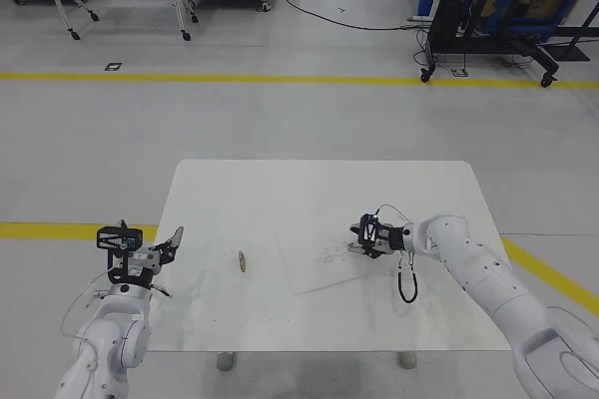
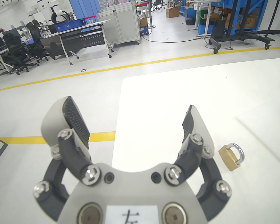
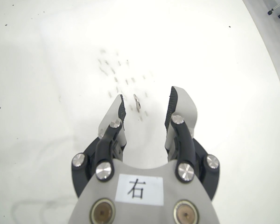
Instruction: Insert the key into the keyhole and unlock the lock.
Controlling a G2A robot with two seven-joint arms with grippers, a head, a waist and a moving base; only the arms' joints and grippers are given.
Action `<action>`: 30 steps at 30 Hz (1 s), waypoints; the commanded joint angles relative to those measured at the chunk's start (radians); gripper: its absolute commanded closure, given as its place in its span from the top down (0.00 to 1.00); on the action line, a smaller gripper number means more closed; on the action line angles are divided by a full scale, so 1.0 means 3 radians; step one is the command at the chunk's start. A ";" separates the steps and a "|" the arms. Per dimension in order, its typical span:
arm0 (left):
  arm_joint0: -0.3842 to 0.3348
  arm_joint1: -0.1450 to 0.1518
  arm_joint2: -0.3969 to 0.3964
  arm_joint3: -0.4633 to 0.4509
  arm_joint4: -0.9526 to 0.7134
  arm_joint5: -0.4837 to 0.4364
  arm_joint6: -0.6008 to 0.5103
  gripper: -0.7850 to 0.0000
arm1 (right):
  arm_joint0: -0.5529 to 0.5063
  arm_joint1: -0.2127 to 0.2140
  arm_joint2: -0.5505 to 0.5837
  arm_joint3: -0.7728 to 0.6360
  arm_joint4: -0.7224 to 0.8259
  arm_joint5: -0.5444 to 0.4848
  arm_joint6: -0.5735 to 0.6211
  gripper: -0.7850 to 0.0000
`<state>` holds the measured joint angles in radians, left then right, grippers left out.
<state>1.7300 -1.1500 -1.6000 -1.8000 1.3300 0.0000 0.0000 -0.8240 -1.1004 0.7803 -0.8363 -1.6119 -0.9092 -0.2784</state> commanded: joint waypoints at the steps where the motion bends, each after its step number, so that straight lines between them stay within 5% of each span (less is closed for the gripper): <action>1: 0.0000 0.0000 0.0000 0.0000 0.0000 0.0000 0.0000 1.00 | 0.0033 -0.0016 -0.0032 0.0031 -0.0021 -0.0026 0.0008 0.36; 3: 0.0000 0.0000 0.0000 0.0000 0.0000 0.0000 0.0000 1.00 | 0.0060 -0.0031 -0.0058 0.0063 -0.0035 -0.0041 -0.0001 0.21; 4: 0.0000 0.0000 0.0000 0.0000 0.0000 0.0000 0.0000 1.00 | 0.0072 -0.0037 -0.0071 0.0075 -0.0045 -0.0051 -0.0012 0.02; 5: 0.0000 0.0000 0.0000 0.0000 0.0000 0.0000 0.0000 1.00 | 0.0083 -0.0041 -0.0080 0.0089 -0.0054 -0.0057 -0.0025 0.00; 30: 0.0000 0.0000 0.0000 0.0000 0.0000 0.0000 0.0000 1.00 | -0.0104 -0.0003 0.0264 0.0298 0.0689 0.0029 0.0202 0.00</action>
<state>1.7300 -1.1500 -1.6000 -1.8000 1.3300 0.0000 0.0000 -0.8517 -1.1018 0.8535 -0.7461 -1.4237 -0.8943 -0.2183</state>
